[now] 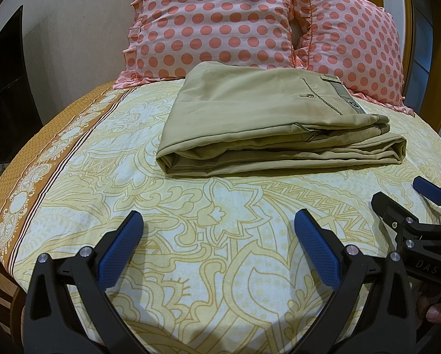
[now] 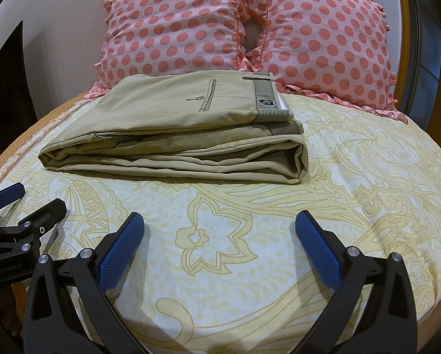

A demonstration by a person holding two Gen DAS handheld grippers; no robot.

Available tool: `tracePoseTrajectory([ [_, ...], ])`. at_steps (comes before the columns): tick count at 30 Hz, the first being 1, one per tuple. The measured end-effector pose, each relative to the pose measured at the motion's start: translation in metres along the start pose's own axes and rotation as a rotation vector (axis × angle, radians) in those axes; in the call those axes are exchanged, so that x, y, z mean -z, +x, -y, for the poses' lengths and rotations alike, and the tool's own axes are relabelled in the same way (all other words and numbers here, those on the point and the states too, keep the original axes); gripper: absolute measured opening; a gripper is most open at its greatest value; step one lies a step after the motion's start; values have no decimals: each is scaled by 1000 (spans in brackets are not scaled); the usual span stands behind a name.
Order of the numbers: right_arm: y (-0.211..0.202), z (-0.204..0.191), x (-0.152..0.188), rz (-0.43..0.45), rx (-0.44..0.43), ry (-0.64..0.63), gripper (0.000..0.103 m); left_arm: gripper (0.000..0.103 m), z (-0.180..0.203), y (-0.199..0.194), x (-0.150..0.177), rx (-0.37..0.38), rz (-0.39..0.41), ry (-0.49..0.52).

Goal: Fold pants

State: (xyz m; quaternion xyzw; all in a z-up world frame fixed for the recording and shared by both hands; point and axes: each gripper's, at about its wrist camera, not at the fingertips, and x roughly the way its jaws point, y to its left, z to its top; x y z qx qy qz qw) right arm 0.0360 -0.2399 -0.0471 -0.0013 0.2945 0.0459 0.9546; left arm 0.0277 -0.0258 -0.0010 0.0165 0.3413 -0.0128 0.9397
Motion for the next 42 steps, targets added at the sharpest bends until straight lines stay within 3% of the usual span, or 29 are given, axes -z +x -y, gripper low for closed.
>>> tracePoseTrajectory([
  [42, 1, -1, 0, 3, 3, 1, 102, 101, 1, -1, 0, 0, -3, 0],
])
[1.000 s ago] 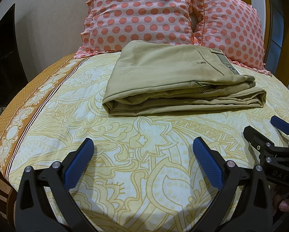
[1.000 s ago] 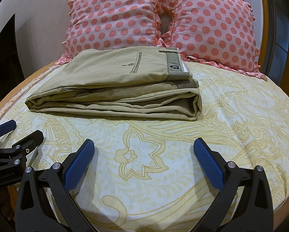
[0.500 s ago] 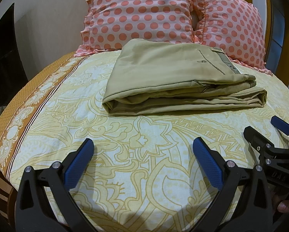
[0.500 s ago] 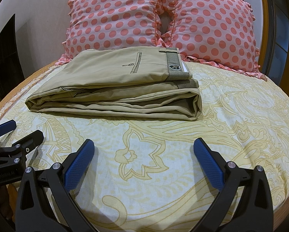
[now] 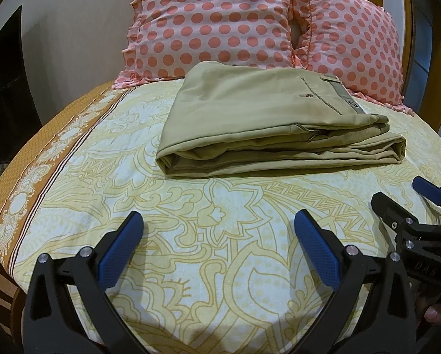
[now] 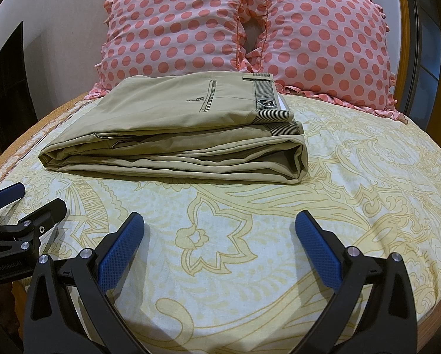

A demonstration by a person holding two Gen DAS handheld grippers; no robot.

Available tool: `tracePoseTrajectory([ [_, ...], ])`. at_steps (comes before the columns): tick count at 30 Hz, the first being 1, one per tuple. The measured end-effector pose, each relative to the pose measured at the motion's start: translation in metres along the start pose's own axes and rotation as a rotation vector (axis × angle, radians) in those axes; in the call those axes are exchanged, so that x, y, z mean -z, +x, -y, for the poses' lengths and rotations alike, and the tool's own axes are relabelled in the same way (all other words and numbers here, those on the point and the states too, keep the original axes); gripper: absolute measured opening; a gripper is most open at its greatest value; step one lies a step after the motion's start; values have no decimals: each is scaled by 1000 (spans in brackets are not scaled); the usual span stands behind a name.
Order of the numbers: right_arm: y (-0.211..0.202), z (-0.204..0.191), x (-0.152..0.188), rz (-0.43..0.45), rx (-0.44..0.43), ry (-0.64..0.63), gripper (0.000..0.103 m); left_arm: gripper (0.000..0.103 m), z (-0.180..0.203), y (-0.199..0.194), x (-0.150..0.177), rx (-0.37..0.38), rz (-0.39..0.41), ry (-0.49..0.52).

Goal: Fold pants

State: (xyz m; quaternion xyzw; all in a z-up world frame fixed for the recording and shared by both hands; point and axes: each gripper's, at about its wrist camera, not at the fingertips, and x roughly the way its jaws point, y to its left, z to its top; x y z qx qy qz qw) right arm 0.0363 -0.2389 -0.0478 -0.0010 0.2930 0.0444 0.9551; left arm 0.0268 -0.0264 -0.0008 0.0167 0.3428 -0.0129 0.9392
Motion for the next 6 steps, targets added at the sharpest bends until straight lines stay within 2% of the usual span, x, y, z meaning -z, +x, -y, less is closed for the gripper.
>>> tracePoseTrajectory([
  [6, 0, 0, 0, 0, 0, 0, 102, 101, 0, 0, -1, 4, 1, 4],
])
